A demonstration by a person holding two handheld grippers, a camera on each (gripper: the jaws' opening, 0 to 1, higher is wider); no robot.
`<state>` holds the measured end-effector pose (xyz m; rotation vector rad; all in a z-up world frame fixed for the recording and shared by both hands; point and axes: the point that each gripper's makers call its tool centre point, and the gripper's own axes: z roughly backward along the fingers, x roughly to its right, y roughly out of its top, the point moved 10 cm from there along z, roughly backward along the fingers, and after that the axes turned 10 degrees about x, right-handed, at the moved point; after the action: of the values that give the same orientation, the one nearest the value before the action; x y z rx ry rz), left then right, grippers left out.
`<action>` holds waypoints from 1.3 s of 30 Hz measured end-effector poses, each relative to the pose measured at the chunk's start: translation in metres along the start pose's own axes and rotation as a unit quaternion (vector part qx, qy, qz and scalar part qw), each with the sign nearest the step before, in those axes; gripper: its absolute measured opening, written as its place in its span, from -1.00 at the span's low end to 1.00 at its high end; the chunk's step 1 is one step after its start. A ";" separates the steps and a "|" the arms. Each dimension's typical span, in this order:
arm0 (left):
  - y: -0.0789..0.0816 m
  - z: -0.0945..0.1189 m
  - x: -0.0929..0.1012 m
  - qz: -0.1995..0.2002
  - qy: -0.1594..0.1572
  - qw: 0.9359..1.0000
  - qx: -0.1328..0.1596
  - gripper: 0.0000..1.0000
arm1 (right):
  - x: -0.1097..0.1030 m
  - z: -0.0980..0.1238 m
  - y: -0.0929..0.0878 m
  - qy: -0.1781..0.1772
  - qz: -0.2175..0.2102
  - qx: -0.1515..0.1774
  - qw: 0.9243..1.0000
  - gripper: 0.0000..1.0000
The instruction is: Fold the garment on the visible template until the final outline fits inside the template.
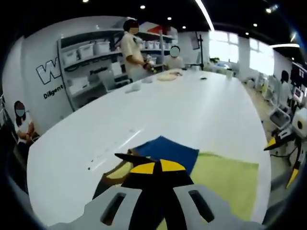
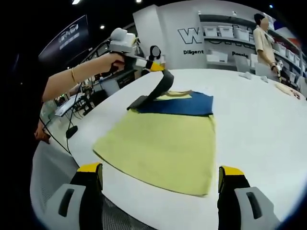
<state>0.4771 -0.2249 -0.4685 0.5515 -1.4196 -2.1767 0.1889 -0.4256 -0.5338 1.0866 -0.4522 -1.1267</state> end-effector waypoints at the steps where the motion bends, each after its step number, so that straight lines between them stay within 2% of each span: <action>1: 0.000 -0.002 0.002 0.000 -0.002 1.000 0.001 -1.00 | 0.000 0.000 -0.001 0.000 0.000 0.000 1.000 0.98; 14: -0.004 -0.021 0.028 -0.007 -0.024 1.000 -0.004 -1.00 | 0.004 0.004 -0.006 -0.006 -0.005 -0.004 1.000 0.98; 23: -0.017 -0.032 0.049 -0.027 -0.038 0.999 -0.019 -1.00 | 0.005 0.005 -0.009 -0.007 -0.009 -0.004 1.000 0.98; 27: -0.022 -0.037 0.057 -0.029 -0.041 0.999 -0.016 -1.00 | 0.005 0.006 -0.011 -0.008 -0.010 -0.003 1.000 0.98; 33: -0.036 -0.050 0.067 -0.033 -0.039 0.998 -0.033 -1.00 | 0.006 0.006 -0.012 -0.010 -0.013 -0.001 1.000 0.98; 35: -0.040 -0.055 0.072 -0.051 -0.046 0.997 -0.039 -1.00 | 0.005 0.005 -0.013 -0.009 -0.012 0.000 1.000 0.98; 39: -0.045 -0.063 0.079 -0.049 -0.051 0.996 -0.045 -1.00 | 0.004 0.004 -0.015 -0.007 -0.016 0.000 1.000 0.98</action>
<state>0.4417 -0.3020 -0.5398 0.4927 -1.3647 -2.3636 0.1800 -0.4317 -0.5461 1.0895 -0.4468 -1.1638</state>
